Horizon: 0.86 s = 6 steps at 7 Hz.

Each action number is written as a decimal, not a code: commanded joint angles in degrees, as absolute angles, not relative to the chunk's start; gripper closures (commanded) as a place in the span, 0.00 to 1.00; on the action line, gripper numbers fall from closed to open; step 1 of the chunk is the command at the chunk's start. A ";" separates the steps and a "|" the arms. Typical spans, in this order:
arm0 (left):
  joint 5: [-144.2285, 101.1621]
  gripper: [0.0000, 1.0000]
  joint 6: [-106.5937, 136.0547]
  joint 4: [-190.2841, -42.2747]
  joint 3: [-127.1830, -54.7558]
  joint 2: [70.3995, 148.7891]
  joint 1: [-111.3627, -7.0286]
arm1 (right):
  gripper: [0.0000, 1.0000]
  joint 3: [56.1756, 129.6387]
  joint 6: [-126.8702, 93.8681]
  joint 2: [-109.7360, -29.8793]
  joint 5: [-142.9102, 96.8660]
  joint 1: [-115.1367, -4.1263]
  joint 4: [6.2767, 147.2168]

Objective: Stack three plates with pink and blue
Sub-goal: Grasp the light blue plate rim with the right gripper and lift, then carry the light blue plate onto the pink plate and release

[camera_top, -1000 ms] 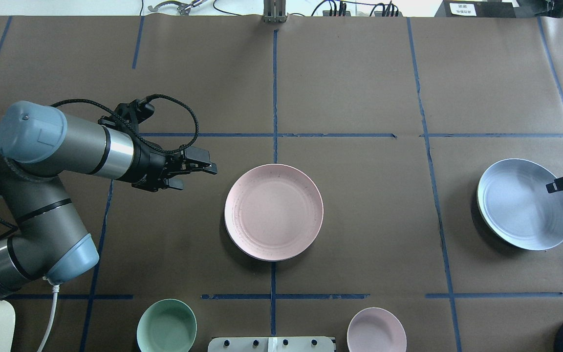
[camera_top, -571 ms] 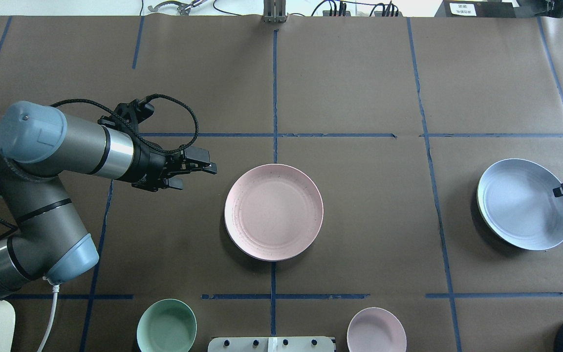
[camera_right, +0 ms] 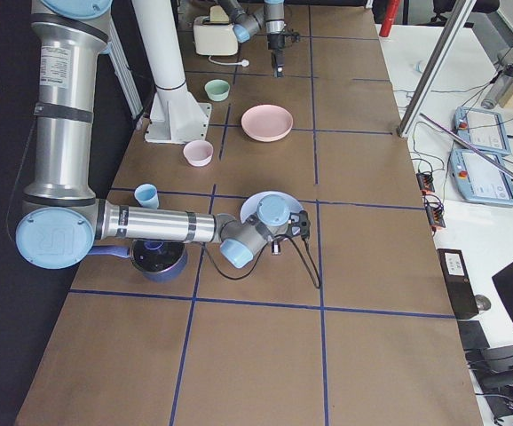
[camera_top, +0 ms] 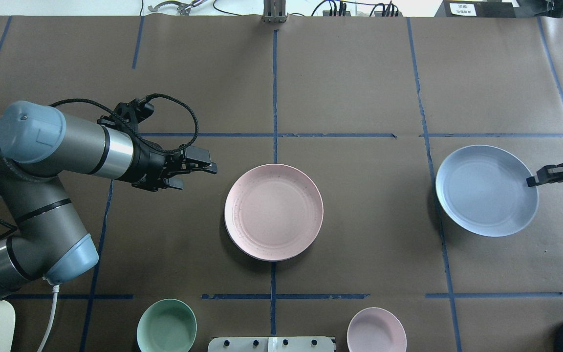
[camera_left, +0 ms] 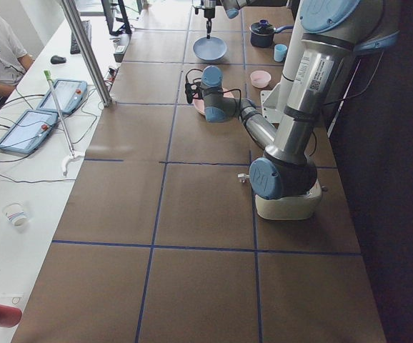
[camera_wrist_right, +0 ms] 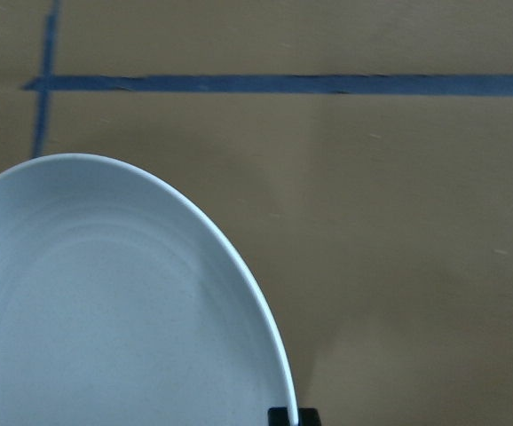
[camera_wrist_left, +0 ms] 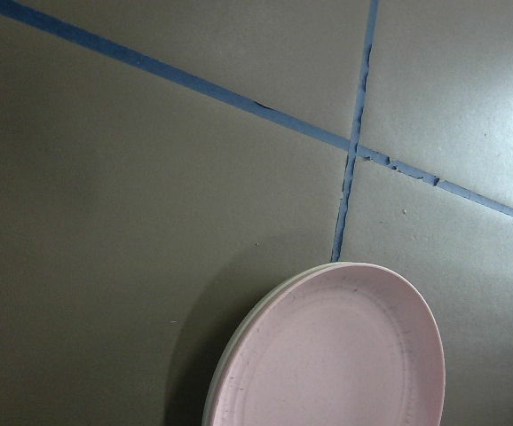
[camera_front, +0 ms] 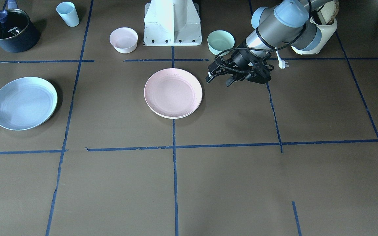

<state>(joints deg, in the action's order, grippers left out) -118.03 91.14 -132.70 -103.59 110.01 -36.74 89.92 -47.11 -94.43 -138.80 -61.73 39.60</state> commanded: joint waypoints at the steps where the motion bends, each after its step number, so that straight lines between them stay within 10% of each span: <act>1: -118.04 0.00 91.14 -132.71 -103.97 109.95 -36.74 | 1.00 94.47 -63.91 -86.09 -139.66 -56.89 39.73; 6: -118.12 0.00 91.14 -132.71 -104.15 110.04 -36.74 | 1.00 103.88 -88.24 -68.24 -113.87 -30.80 59.86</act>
<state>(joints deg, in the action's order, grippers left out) -118.10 91.14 -132.71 -104.09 110.04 -36.74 102.10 -86.71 -72.80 -120.46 -36.38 50.91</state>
